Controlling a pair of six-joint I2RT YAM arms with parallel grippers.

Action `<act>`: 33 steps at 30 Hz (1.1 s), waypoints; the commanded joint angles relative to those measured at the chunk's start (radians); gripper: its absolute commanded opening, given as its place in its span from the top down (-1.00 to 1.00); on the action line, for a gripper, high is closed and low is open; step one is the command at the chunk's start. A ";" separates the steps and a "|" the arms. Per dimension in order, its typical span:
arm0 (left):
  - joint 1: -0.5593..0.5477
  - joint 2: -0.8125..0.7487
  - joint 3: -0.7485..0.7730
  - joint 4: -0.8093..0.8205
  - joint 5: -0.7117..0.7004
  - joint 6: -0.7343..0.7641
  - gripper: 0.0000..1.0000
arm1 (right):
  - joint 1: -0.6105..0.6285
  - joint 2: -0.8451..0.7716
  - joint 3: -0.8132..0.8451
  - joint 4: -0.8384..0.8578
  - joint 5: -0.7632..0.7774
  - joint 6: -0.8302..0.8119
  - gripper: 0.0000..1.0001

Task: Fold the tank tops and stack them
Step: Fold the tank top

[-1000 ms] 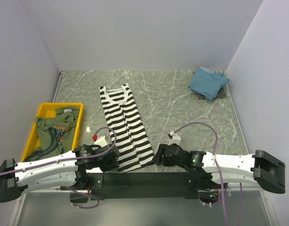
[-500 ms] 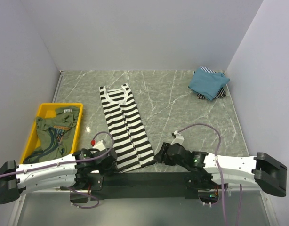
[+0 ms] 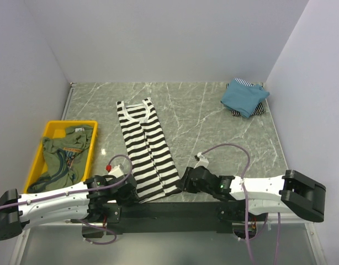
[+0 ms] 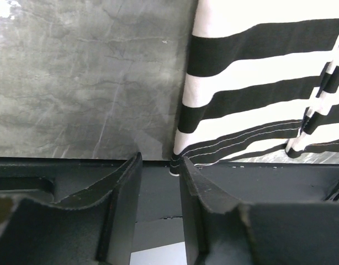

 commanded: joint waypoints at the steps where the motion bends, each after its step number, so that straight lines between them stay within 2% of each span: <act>1: -0.005 -0.008 -0.009 0.033 0.004 -0.006 0.20 | 0.017 -0.015 -0.015 -0.184 0.016 -0.029 0.15; 12: -0.006 -0.025 -0.034 0.079 0.006 -0.004 0.25 | 0.067 -0.004 -0.032 -0.189 0.007 0.000 0.09; 20: -0.006 0.027 -0.062 0.146 0.017 0.002 0.37 | 0.072 0.048 -0.011 -0.175 0.011 0.005 0.18; 22: -0.006 0.045 -0.062 0.160 0.015 0.008 0.47 | 0.072 0.051 0.002 -0.197 0.022 -0.006 0.26; 23: -0.008 0.056 -0.059 0.166 0.016 0.011 0.52 | 0.070 0.050 0.015 -0.205 0.026 -0.009 0.36; 25: -0.008 0.071 -0.057 0.182 0.018 0.019 0.73 | 0.072 0.047 0.029 -0.235 0.037 -0.023 0.49; 27: -0.006 0.085 -0.049 0.186 0.024 0.028 0.99 | 0.072 0.044 0.055 -0.279 0.059 -0.040 0.78; 29: -0.009 0.090 -0.046 0.188 0.030 0.035 0.99 | 0.072 0.036 0.074 -0.306 0.068 -0.049 0.98; 33: -0.057 0.091 -0.026 0.165 0.053 0.006 0.99 | 0.096 -0.009 0.103 -0.423 0.100 -0.063 1.00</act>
